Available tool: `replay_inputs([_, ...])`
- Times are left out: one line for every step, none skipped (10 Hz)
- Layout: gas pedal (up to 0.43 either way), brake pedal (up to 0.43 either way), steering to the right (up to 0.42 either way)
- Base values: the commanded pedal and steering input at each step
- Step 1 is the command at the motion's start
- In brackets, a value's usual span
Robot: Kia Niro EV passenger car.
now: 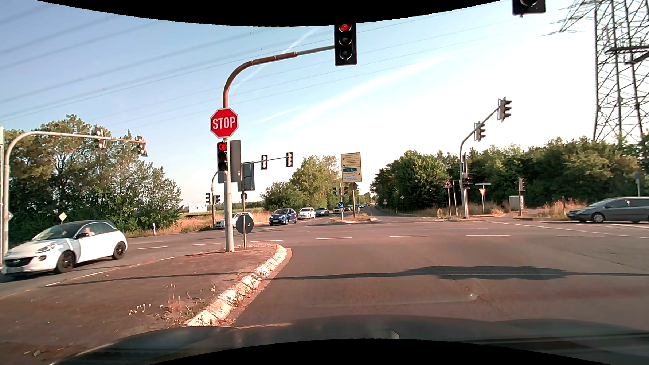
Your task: Follow the waypoints while adhering to traffic rules and regulations
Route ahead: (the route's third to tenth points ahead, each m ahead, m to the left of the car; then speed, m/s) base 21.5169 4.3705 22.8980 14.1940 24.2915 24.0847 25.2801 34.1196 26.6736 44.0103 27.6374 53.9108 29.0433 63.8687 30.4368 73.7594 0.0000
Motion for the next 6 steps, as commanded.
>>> replay_inputs([0.000,0.287,-0.002])
replay_inputs([0.000,0.287,-0.002])
replay_inputs([0.000,0.287,-0.002])
replay_inputs([0.000,0.287,-0.002])
replay_inputs([0.000,0.287,-0.002])
replay_inputs([0.000,0.280,-0.002])
